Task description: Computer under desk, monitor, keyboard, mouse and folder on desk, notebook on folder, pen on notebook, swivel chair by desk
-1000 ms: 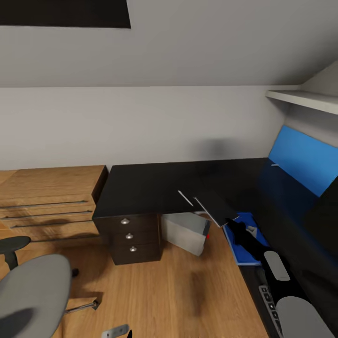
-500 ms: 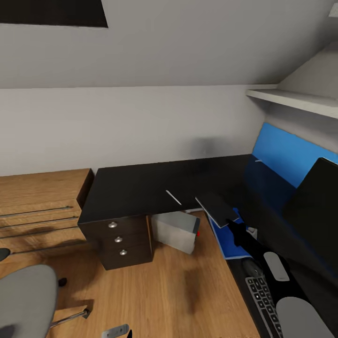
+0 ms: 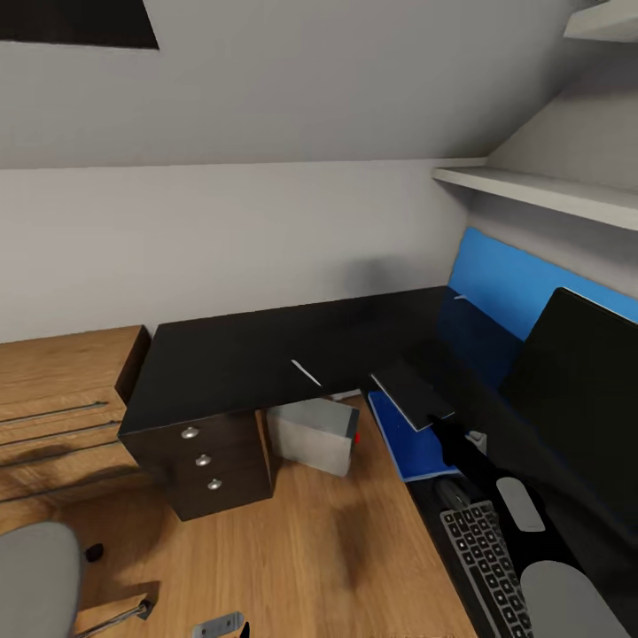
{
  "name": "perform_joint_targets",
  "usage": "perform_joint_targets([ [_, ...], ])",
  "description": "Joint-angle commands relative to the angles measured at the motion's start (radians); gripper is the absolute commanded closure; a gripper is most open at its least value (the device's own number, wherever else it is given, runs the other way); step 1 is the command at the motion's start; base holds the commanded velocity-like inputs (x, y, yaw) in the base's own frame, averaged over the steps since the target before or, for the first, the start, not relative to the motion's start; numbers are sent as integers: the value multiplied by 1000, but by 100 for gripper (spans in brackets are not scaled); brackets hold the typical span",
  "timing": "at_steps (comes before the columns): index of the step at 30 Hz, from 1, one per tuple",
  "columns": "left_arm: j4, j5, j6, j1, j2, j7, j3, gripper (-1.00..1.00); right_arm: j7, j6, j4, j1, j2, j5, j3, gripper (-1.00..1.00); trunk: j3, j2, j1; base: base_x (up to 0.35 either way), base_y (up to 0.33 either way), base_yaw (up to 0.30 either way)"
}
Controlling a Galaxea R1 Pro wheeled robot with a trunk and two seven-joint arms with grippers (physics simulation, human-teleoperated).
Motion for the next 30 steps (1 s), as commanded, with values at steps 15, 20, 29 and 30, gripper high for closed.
perform_joint_targets([
  [15,1,8,-3,-1,1,9,-8,-100,-3,5,26,-1,4,-9,-3,100,-1,-1,0,-80,0,-67],
  [20,0,8,-4,-1,1,9,-8,-100,-41,5,26,-1,6,-11,-4,100,-1,-1,0,-82,0,-2],
  [29,0,8,-4,-1,1,9,-8,-100,-132,4,24,-1,9,-14,-1,100,-1,-1,0,-10,0,0],
  [30,0,8,-4,-1,1,9,-8,-100,-136,4,24,-1,9,-14,-1,100,-1,-1,0,-1,0,0],
])
